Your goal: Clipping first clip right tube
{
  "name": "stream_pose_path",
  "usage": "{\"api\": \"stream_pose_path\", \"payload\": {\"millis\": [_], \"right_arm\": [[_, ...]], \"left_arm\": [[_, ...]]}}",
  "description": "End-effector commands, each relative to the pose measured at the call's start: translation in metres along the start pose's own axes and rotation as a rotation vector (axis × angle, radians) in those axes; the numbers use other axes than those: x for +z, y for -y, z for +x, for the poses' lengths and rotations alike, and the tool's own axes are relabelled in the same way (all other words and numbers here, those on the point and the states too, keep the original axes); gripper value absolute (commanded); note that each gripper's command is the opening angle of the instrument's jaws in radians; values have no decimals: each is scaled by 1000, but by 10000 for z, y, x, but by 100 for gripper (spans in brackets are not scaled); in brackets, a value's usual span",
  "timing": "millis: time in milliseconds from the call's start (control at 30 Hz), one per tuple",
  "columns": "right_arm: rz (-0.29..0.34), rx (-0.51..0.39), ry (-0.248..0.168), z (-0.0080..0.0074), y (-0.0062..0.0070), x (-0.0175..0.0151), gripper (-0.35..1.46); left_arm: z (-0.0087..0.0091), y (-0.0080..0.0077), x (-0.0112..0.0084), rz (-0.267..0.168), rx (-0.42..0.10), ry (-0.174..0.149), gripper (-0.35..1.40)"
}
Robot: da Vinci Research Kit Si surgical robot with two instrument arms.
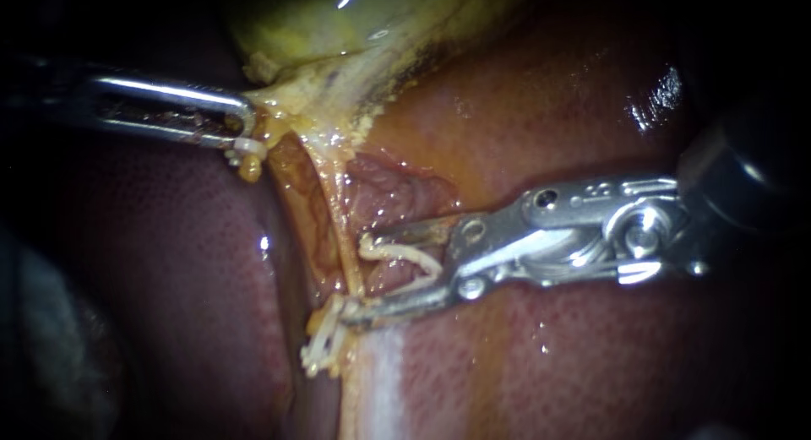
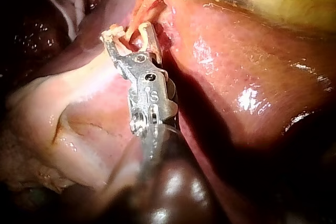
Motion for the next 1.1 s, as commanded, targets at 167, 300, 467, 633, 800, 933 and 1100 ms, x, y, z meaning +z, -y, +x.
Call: {"api": "stream_pose_path", "payload": {"millis": [167, 300, 467, 633, 800, 933, 1100], "right_arm": [[18, 39, -38, -1, -5, 14, 50], [52, 49, -58, -3, -6, 22, 50], [124, 53, -96, -2, 1, 23, 50], [219, 41, -141, 3, 24, 18, 50], [291, 35, -166, 18, 48, 15, 46], [311, 28, -156, 21, 53, 17, 45], [302, 29, -161, 20, 48, 17, 37]], "left_arm": [[0, 0, 1, 0, 0, 0, -35], [0, 0, 1, 0, 0, 0, -35], [0, 0, 1, 0, 0, 0, -35], [-1, 0, 1, 0, 0, 0, -35], [-1, -1, 1, 1, 0, 0, -35], [-1, -1, 1, 1, 0, 0, -35], [-1, -1, 1, 1, 0, -1, -35]]}}
